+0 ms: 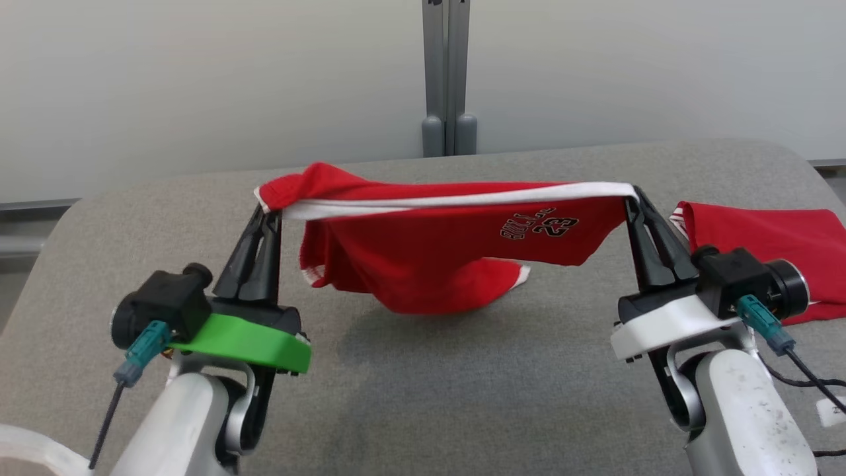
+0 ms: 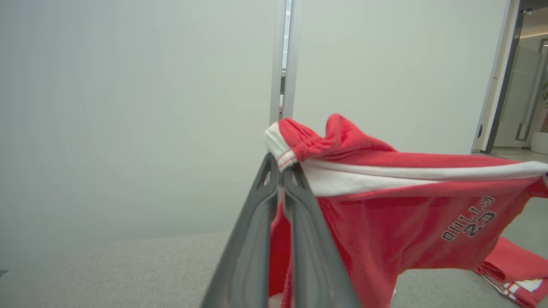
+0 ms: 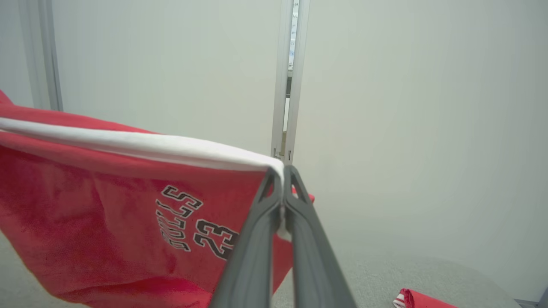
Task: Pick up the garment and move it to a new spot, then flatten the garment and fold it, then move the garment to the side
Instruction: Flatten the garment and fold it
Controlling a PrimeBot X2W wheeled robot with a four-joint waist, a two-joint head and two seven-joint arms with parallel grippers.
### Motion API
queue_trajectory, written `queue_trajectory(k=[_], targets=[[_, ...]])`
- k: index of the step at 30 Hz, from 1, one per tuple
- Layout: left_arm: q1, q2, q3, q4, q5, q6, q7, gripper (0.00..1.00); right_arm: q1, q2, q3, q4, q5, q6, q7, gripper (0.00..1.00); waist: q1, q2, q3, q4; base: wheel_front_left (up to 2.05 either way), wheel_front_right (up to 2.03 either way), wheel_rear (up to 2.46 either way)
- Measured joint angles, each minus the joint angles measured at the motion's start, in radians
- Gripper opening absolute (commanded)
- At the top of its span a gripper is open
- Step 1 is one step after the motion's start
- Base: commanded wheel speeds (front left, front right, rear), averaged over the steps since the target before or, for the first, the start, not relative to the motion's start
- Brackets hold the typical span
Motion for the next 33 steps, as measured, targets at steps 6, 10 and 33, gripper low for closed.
queue_trajectory(k=[6,10,33], targets=[[0.000,0.083,0.022,-0.288,0.029,0.048,0.110,0.00,0.049,-0.032,0.008,-0.299,-0.005,0.000,0.103,0.00,0.0000,0.0000,-0.040,-0.026,0.00,0.00,0.00],[-0.029,0.120,0.029,-0.418,0.027,0.057,0.209,0.00,0.064,-0.050,0.004,-0.451,0.001,0.000,0.170,0.00,0.0000,0.0000,-0.053,-0.045,0.00,0.00,0.00],[-0.732,0.047,0.042,0.169,0.016,-0.069,0.215,0.00,-0.643,-0.083,0.025,0.076,0.018,0.000,0.060,0.00,0.0001,0.0000,0.199,-0.087,0.00,0.00,0.00]])
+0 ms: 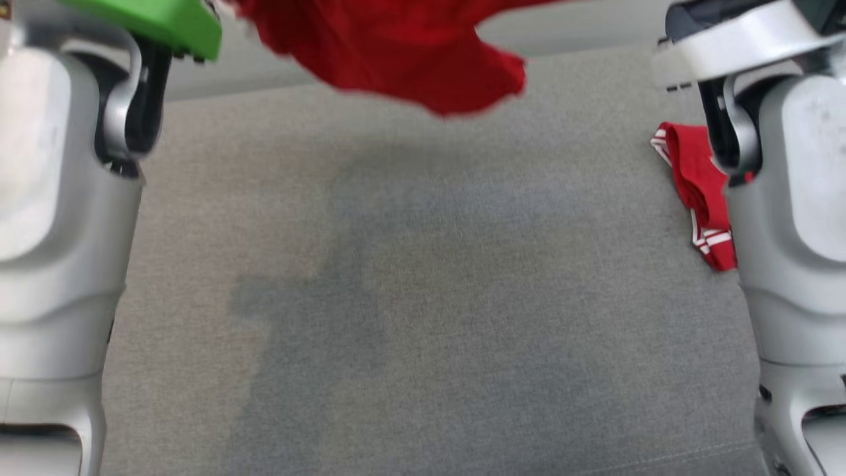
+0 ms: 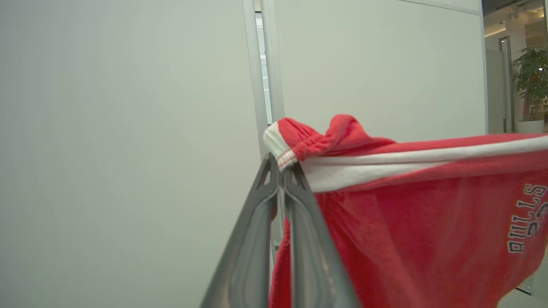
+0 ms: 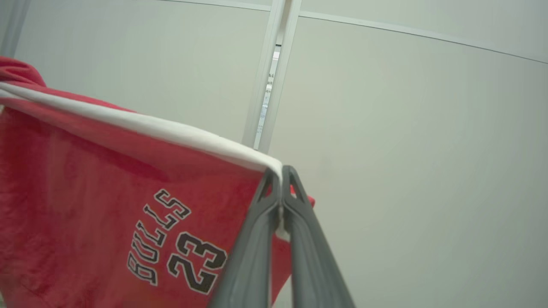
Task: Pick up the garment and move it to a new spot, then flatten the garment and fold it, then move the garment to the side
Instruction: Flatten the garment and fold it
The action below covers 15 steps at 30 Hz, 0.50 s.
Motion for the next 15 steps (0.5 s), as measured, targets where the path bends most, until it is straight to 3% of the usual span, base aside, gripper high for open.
queue_trajectory(k=[5,11,15], targets=[[-0.007,-0.037,-0.012,0.164,-0.002,-0.016,-0.063,0.00,-0.015,0.050,0.028,0.131,-0.015,0.000,-0.055,0.00,0.0000,0.0000,0.075,-0.013,0.00,0.00,0.00],[0.169,-0.070,-0.032,0.310,-0.032,-0.030,-0.113,0.00,0.123,0.074,0.068,0.303,-0.025,0.000,-0.095,0.00,0.0000,0.0000,0.154,-0.019,0.00,0.00,0.00],[0.284,-0.076,-0.046,0.331,-0.042,-0.030,-0.148,0.00,0.216,0.085,0.065,0.340,-0.003,0.000,-0.108,0.00,0.0000,0.0000,0.184,-0.013,0.00,0.00,0.00]])
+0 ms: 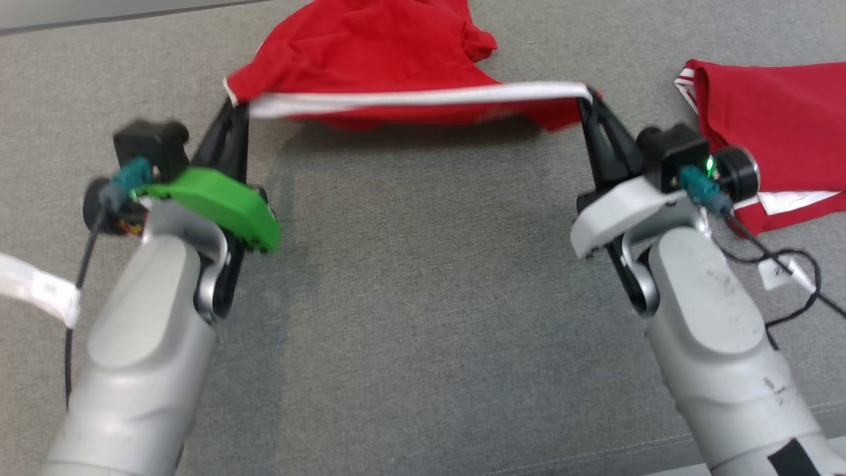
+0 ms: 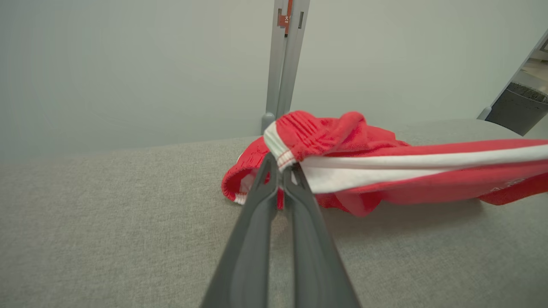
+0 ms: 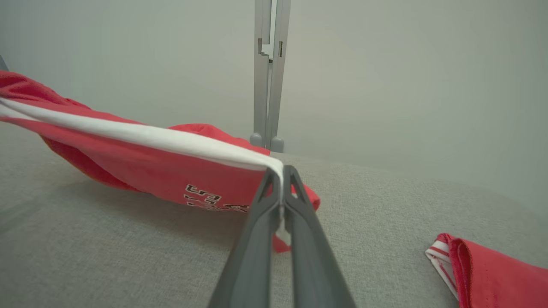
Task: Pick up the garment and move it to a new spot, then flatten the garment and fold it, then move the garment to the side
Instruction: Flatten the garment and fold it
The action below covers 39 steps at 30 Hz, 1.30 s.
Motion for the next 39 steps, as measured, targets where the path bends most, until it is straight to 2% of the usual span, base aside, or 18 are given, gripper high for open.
queue_trajectory(k=[3,7,14,21,31,34,39], targets=[[0.070,0.001,-0.008,-0.022,-0.006,0.003,-0.017,0.00,0.062,0.008,-0.002,-0.020,0.002,0.000,-0.001,0.00,0.0000,0.0000,0.002,0.010,0.00,0.00,0.00],[0.164,-0.004,-0.007,-0.092,-0.019,0.028,-0.026,0.00,0.155,0.011,-0.014,-0.099,0.009,0.000,-0.005,0.00,0.0000,0.0000,-0.017,0.019,0.00,0.00,0.00],[0.361,0.014,-0.012,-0.291,-0.032,0.097,-0.005,0.00,0.321,0.014,-0.036,-0.240,0.002,0.000,-0.006,0.00,0.0000,0.0000,-0.071,0.031,0.00,0.00,0.00],[0.559,0.047,-0.028,-0.508,-0.033,0.183,0.063,0.00,0.502,0.016,-0.058,-0.377,-0.012,0.000,0.002,0.00,0.0000,0.0000,-0.149,0.043,0.00,0.00,0.00],[0.821,0.096,-0.043,-0.790,-0.060,0.292,0.168,0.00,0.775,0.017,-0.108,-0.657,-0.016,0.000,0.116,0.00,-0.0001,0.0000,-0.284,0.063,0.00,0.00,0.00],[0.862,0.114,-0.060,-0.841,-0.059,0.315,0.209,0.00,0.809,0.017,-0.116,-0.706,-0.021,0.000,0.147,0.00,-0.0001,0.0000,-0.306,0.074,0.00,0.00,0.00],[0.875,0.103,-0.080,-0.867,-0.066,0.334,0.246,0.00,0.809,0.017,-0.127,-0.711,-0.037,0.000,0.167,0.00,-0.0001,0.0000,-0.298,0.092,0.00,0.00,0.00]])
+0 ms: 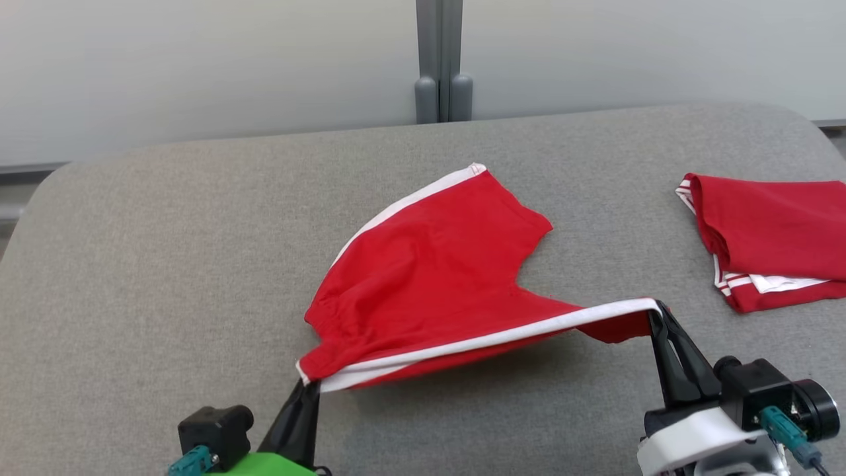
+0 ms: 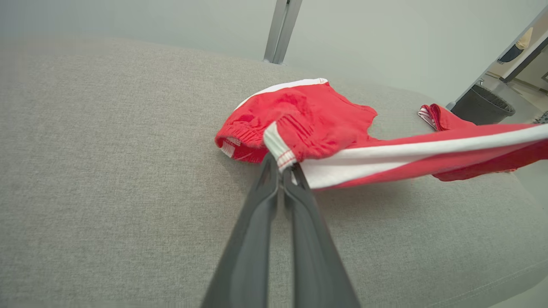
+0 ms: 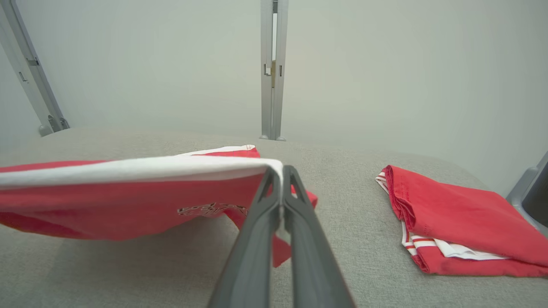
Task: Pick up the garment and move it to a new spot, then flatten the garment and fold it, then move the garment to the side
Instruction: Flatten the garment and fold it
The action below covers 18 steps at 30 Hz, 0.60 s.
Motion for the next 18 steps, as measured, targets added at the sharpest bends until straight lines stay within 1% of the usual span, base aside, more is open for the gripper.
queue_trajectory(k=[3,7,10,16,18], targets=[[-0.006,-0.038,-0.005,0.017,-0.032,-0.003,0.010,0.00,-0.046,0.000,-0.003,0.030,0.000,0.000,0.001,0.00,0.0000,0.0000,0.027,0.009,0.00,0.00,0.00],[-0.068,-0.087,0.008,0.083,-0.075,-0.013,0.009,0.00,-0.162,-0.003,-0.002,0.111,-0.003,0.000,0.001,0.00,0.0000,0.0000,0.072,0.024,0.00,0.00,0.00],[-0.149,-0.117,0.010,0.147,-0.080,-0.018,0.011,0.00,-0.279,-0.037,0.015,0.201,-0.017,0.000,0.011,0.00,0.0000,0.0001,0.108,0.038,0.00,0.00,0.00],[-0.327,-0.199,0.026,0.279,-0.091,-0.001,0.037,0.00,-0.525,-0.117,0.072,0.399,-0.023,0.000,0.020,0.00,0.0000,0.0001,0.173,0.087,0.00,0.00,0.00],[-0.375,-0.213,0.028,0.318,-0.097,0.000,0.036,0.00,-0.602,-0.137,0.098,0.465,-0.021,0.000,0.023,0.00,0.0000,0.0000,0.194,0.104,0.00,0.00,0.00]])
